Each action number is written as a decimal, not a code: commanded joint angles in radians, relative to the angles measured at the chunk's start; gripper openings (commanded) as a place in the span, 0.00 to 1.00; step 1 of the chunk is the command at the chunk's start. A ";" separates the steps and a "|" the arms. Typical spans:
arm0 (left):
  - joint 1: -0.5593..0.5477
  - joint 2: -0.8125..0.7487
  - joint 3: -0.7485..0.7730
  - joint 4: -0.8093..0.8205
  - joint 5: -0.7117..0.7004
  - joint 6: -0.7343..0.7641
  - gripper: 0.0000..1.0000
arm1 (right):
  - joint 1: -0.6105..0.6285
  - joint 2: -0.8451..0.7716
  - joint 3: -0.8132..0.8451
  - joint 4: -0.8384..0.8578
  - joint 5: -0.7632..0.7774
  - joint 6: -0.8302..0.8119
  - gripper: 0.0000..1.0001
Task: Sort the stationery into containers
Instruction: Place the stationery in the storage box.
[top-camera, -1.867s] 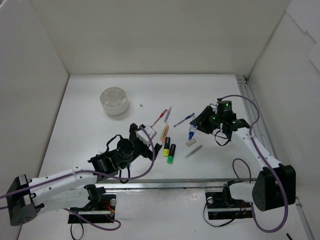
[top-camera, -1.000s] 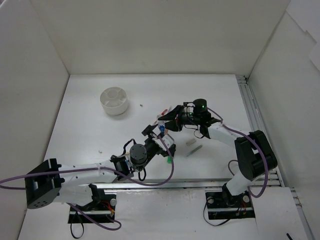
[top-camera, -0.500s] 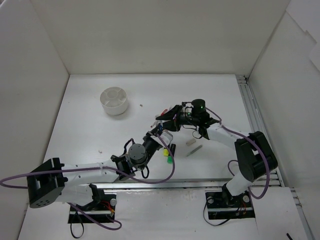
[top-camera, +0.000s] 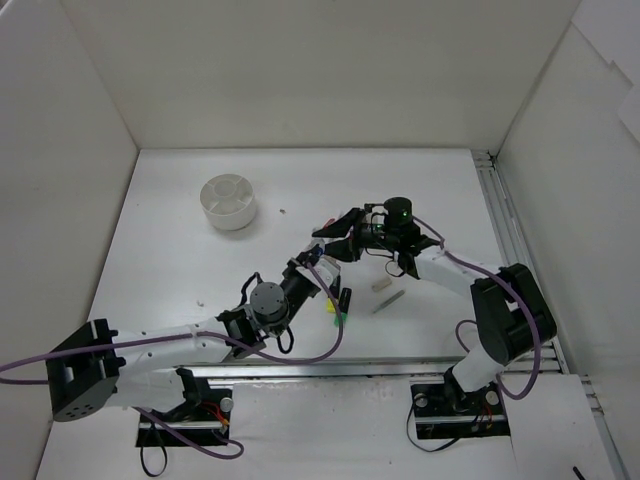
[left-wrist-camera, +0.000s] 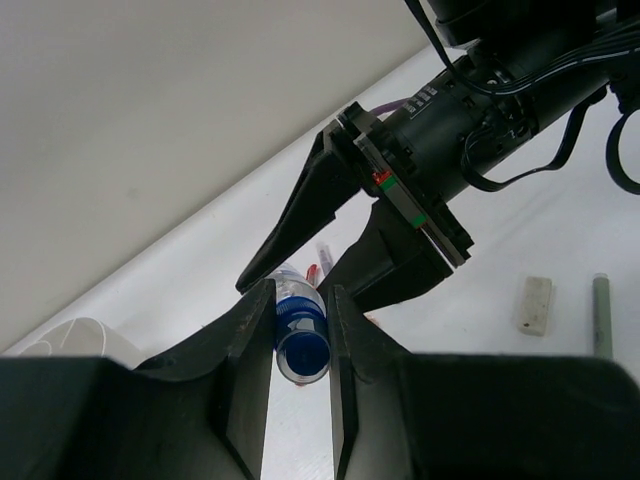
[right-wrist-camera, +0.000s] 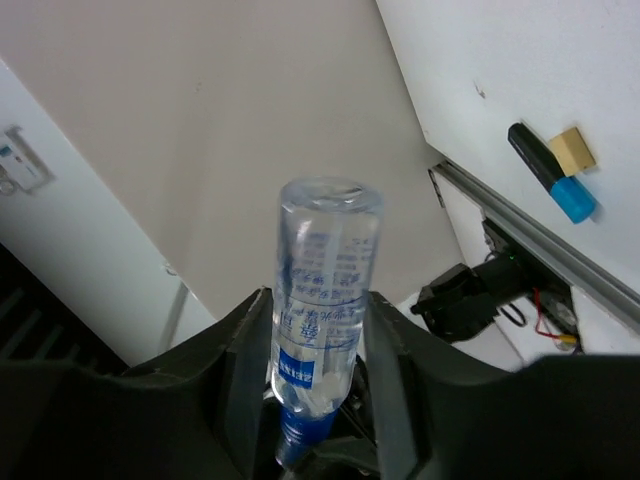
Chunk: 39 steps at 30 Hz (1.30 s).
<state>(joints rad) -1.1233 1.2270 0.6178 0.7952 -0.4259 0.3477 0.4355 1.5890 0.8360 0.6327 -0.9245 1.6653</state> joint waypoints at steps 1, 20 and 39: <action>0.046 -0.044 0.045 0.001 0.096 -0.119 0.00 | 0.016 -0.093 0.069 0.157 -0.086 -0.064 0.41; 0.413 -0.198 0.333 -0.654 -0.025 -0.487 0.00 | -0.118 -0.335 0.264 -0.755 0.577 -0.892 0.98; 0.979 0.293 0.918 -0.866 0.467 -0.431 0.00 | -0.187 -0.483 0.150 -0.884 0.886 -1.115 0.98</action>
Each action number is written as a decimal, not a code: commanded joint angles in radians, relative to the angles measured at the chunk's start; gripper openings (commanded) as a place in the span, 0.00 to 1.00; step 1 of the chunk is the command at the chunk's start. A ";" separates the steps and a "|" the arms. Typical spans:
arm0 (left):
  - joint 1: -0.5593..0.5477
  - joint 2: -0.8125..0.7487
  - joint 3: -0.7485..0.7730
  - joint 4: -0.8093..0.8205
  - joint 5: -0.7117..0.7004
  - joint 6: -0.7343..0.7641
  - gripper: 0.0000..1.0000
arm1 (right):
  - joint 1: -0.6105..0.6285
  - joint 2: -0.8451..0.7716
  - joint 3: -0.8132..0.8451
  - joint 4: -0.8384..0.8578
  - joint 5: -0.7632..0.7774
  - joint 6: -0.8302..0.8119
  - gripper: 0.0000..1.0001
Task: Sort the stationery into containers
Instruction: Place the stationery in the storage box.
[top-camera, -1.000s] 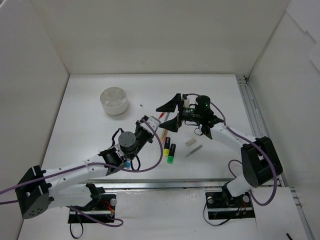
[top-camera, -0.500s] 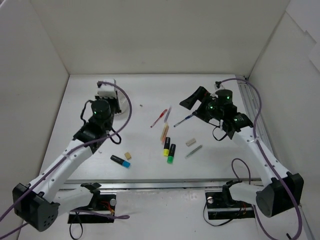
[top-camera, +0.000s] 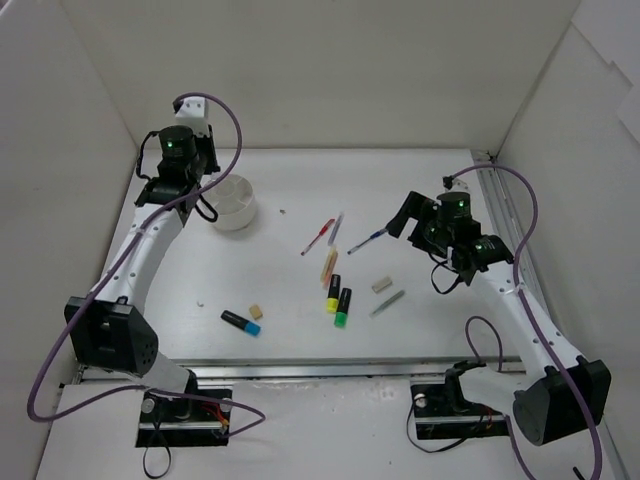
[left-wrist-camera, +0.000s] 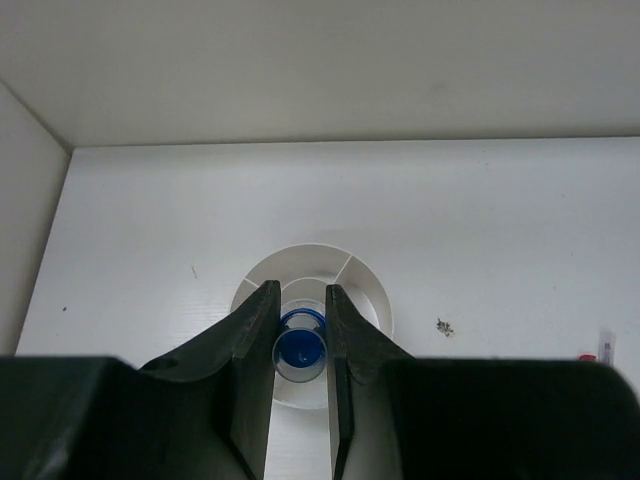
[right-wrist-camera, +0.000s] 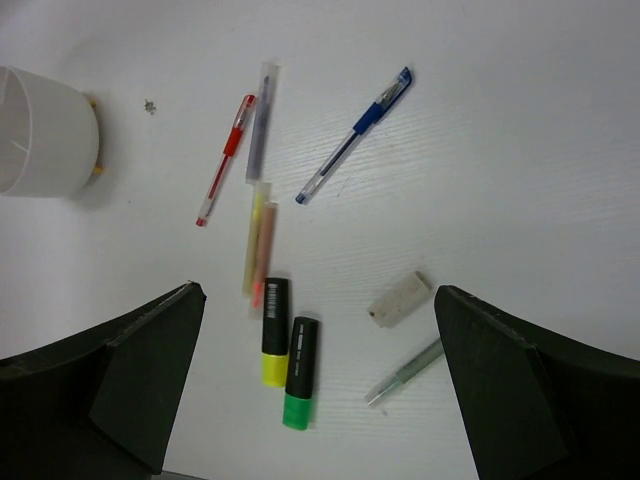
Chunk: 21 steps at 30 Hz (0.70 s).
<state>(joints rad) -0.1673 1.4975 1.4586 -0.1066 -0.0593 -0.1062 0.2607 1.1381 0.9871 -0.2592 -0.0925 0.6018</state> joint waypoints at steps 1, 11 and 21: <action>0.034 0.052 0.092 0.050 0.101 0.025 0.00 | -0.014 -0.044 -0.005 0.002 0.056 -0.059 0.98; 0.043 0.200 0.144 0.160 0.119 0.045 0.00 | -0.035 -0.144 -0.038 -0.049 0.149 -0.086 0.98; 0.052 0.306 0.215 0.131 0.113 0.020 0.00 | -0.046 -0.221 -0.071 -0.112 0.218 -0.076 0.98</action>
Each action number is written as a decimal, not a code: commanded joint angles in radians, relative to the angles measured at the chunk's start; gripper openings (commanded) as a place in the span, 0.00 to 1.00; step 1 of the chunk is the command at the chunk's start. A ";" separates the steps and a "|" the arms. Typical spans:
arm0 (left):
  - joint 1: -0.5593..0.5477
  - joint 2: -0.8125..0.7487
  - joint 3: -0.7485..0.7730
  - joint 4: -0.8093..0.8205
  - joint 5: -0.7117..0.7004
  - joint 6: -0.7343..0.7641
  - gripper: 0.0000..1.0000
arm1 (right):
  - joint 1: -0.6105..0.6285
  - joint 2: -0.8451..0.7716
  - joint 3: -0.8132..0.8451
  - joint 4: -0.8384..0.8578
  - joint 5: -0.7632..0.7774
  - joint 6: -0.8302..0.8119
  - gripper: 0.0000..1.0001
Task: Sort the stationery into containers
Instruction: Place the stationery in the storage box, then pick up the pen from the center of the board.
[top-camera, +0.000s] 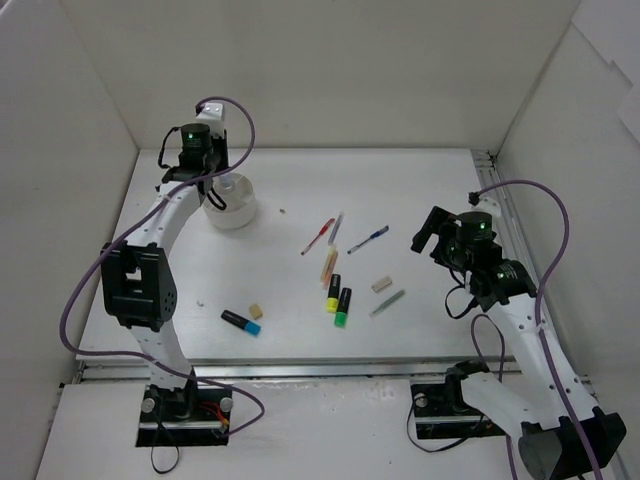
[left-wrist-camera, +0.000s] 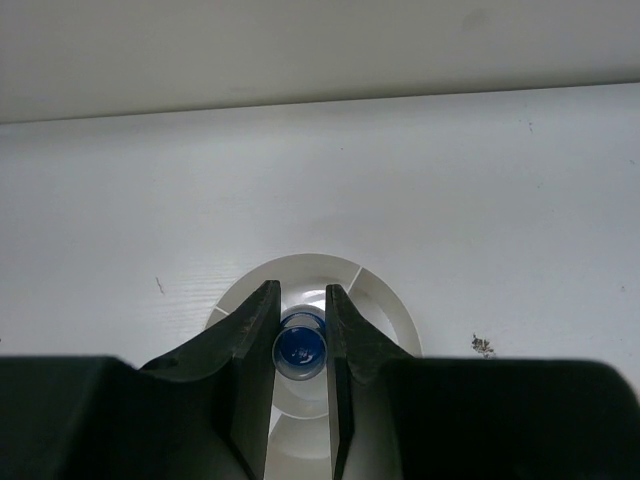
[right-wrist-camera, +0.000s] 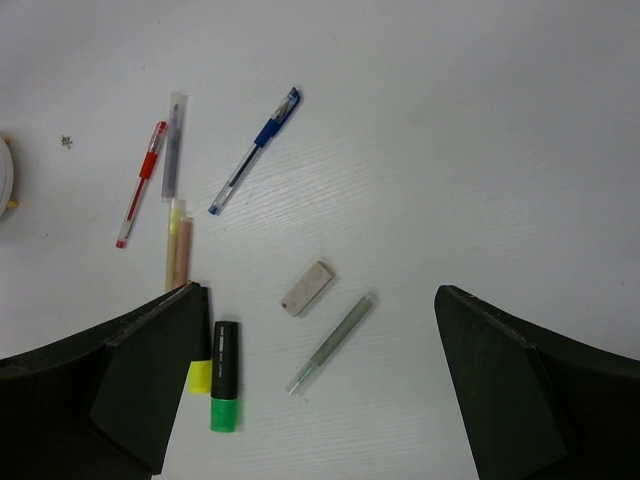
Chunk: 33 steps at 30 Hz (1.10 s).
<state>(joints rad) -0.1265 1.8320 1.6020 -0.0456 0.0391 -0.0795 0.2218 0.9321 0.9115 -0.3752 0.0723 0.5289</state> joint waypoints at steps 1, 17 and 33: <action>0.011 -0.030 0.058 0.070 0.007 -0.011 0.00 | -0.009 -0.016 0.006 -0.005 0.055 -0.001 0.98; 0.011 -0.146 0.000 -0.031 0.007 -0.060 0.88 | 0.063 -0.003 0.020 -0.044 -0.026 -0.129 0.98; -0.208 -0.876 -0.652 -0.100 -0.091 -0.316 1.00 | 0.551 0.217 -0.048 -0.048 0.126 -0.070 0.98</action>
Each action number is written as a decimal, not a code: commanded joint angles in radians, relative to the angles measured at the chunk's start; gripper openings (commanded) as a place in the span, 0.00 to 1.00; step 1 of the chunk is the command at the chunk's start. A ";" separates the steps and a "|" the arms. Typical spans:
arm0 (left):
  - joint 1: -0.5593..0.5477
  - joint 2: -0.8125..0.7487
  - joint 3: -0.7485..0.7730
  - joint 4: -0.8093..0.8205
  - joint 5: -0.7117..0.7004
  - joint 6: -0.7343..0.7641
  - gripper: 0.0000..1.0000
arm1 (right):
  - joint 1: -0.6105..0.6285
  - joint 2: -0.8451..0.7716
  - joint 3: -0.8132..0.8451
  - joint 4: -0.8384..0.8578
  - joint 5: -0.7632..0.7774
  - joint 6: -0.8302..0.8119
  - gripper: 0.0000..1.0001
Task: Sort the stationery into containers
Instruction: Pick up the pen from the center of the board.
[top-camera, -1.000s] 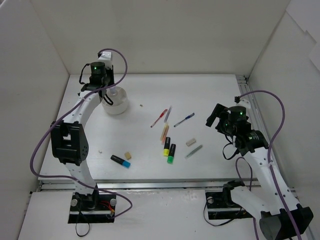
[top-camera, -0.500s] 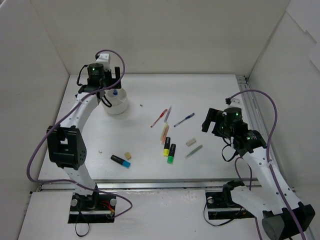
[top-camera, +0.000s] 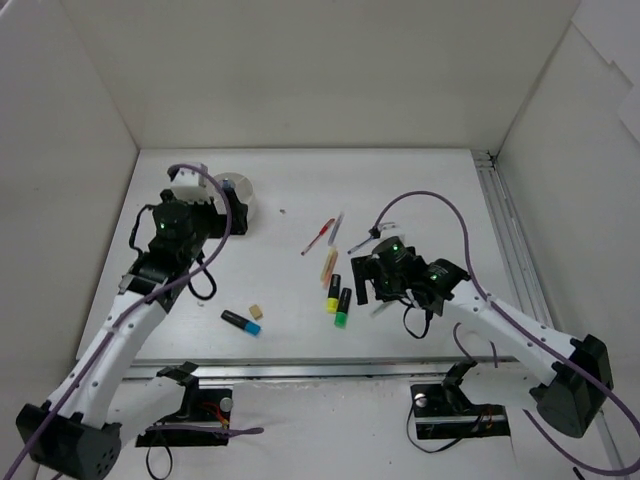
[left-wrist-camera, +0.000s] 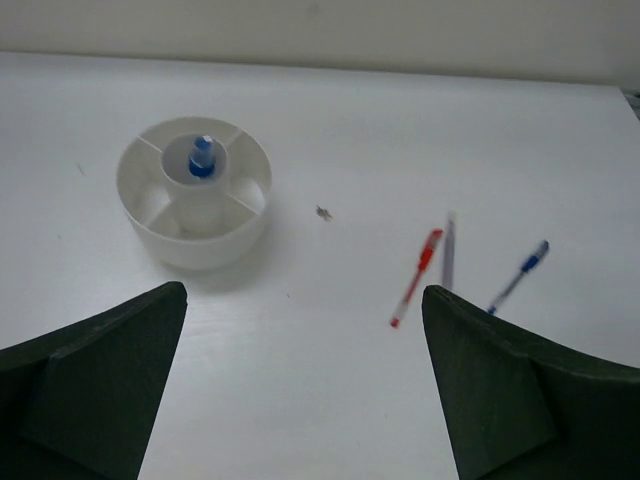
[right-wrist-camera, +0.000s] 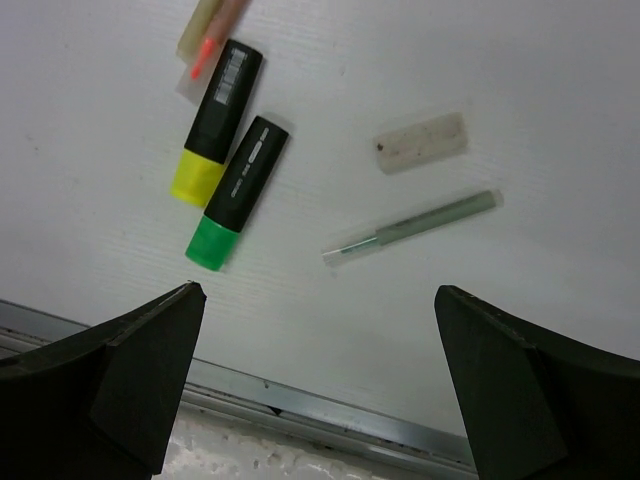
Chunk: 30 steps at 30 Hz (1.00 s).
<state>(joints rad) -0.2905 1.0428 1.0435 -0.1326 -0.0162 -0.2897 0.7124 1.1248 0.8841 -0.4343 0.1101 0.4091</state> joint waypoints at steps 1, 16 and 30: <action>-0.064 -0.121 -0.126 -0.025 -0.053 -0.123 1.00 | 0.076 0.036 -0.027 0.012 0.097 0.083 0.98; -0.302 -0.345 -0.307 -0.203 -0.294 -0.261 1.00 | 0.364 0.457 0.084 0.052 0.303 0.434 0.96; -0.329 -0.369 -0.327 -0.203 -0.343 -0.266 1.00 | 0.282 0.534 0.012 0.186 0.171 0.425 0.67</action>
<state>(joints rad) -0.6155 0.6823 0.7029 -0.3641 -0.3279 -0.5392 1.0153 1.6703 0.9184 -0.2649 0.2928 0.8154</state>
